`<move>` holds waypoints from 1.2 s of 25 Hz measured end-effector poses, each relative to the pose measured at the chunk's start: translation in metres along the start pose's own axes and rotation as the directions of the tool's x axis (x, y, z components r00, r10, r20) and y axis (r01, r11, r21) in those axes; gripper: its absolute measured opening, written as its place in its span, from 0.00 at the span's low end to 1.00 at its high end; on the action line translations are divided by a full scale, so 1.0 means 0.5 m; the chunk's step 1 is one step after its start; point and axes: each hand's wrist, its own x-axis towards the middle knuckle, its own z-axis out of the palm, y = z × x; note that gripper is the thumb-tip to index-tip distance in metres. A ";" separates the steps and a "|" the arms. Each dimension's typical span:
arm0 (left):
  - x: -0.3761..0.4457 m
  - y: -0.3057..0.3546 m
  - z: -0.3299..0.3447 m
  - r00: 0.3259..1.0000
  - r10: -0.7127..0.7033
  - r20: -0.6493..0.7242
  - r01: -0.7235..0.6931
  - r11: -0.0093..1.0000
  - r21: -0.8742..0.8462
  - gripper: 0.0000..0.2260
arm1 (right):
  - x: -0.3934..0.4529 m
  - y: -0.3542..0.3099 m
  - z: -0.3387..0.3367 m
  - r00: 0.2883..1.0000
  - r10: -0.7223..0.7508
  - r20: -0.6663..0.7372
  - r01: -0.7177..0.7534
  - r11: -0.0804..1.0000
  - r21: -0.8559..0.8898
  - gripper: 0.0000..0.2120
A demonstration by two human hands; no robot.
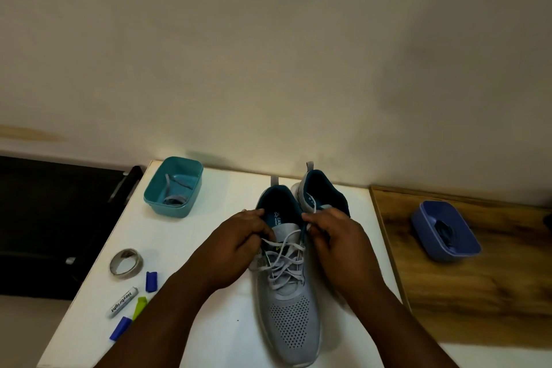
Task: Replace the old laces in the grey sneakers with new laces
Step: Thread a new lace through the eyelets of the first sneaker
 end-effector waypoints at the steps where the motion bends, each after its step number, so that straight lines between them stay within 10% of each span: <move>1: -0.003 -0.003 -0.001 1.000 0.021 0.000 -0.021 0.999 0.030 0.16 | 0.001 0.005 -0.006 0.998 0.063 -0.028 -0.062 0.997 0.053 0.12; 7: -0.009 0.011 0.000 0.994 0.096 -0.059 -0.083 0.977 0.196 0.19 | 0.026 0.083 -0.124 0.872 0.304 -0.383 -0.337 0.941 -0.019 0.05; 12: 0.006 0.016 -0.005 0.993 0.118 -0.029 -0.107 0.959 0.262 0.07 | 0.007 0.046 -0.073 0.977 0.212 0.033 -0.202 0.960 -0.193 0.17; 15: 0.000 0.009 -0.008 0.992 0.126 -0.015 -0.118 0.961 0.250 0.06 | 0.014 0.010 -0.043 0.976 0.018 0.219 0.006 0.994 -0.108 0.08; 21: 0.005 0.017 -0.006 0.997 0.067 0.031 -0.074 0.911 0.405 0.22 | 0.026 0.036 -0.045 0.992 0.088 -0.090 -0.099 0.988 -0.116 0.05; 30: -0.016 0.028 0.005 0.995 -0.005 -0.105 0.045 0.923 0.383 0.20 | -0.001 -0.040 -0.007 0.979 0.194 0.069 -0.194 0.981 -0.002 0.13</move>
